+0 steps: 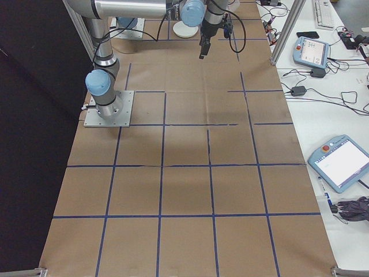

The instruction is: Place egg on plate

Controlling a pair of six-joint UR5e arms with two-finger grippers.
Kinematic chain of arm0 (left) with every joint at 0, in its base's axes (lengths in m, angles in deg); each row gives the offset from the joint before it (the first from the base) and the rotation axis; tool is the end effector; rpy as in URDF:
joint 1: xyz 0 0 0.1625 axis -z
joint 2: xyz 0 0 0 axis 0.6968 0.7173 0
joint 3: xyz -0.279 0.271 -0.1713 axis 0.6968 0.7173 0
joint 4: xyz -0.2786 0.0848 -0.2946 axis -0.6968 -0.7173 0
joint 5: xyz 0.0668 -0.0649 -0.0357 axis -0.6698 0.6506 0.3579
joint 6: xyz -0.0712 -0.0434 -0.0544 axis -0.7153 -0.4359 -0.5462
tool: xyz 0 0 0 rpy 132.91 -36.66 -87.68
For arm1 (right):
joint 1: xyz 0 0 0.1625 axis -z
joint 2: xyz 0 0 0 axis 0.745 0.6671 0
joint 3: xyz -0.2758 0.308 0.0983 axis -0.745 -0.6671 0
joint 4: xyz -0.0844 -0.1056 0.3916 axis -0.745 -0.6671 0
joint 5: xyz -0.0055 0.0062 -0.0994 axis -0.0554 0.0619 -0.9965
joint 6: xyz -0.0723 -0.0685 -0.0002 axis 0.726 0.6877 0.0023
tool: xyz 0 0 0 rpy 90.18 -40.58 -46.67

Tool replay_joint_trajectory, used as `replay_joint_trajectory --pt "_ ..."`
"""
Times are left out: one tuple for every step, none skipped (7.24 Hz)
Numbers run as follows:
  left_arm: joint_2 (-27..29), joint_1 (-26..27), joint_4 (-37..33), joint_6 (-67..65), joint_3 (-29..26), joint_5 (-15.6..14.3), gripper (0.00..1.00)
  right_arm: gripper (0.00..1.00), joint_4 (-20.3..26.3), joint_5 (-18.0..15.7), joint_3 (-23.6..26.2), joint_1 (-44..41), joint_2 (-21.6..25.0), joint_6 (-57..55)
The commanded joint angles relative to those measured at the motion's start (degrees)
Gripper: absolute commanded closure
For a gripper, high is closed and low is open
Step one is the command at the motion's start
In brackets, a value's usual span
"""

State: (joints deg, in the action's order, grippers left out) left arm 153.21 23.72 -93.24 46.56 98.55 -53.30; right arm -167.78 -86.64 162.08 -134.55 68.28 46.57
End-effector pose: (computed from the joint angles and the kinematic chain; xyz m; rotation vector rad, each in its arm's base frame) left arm 0.1459 -0.7175 0.2276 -0.1387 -3.0777 -0.1360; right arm 0.1026 -0.5398 0.4622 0.0689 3.0874 0.3020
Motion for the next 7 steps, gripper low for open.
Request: replay_joint_trajectory --pt "-0.1 0.0 11.8 -1.9 7.3 -2.0 0.01 0.0 0.0 -0.1 0.0 0.0 0.0 0.0" --pt "-0.6 0.1 13.0 -2.1 8.0 -5.4 0.01 0.0 0.0 -0.1 0.0 0.0 0.0 0.0" --pt "-1.0 0.1 12.9 -2.2 8.2 -5.4 0.01 0.0 0.0 0.0 0.0 0.0 0.0 0.0" --pt "-1.0 0.2 12.9 -2.4 8.7 -4.9 0.01 0.0 0.0 0.0 0.0 0.0 -0.1 0.0" --pt "-1.0 0.5 13.0 -2.4 8.7 -4.9 0.01 0.0 0.0 0.0 0.0 0.0 0.0 0.0" --pt "-1.0 0.8 13.0 -2.6 8.6 -4.7 0.01 0.0 0.0 -0.1 0.0 0.0 0.0 0.0" --pt "-1.1 0.9 13.0 -2.8 8.3 -4.7 0.01 0.0 0.0 0.0 0.0 0.0 0.0 0.0"
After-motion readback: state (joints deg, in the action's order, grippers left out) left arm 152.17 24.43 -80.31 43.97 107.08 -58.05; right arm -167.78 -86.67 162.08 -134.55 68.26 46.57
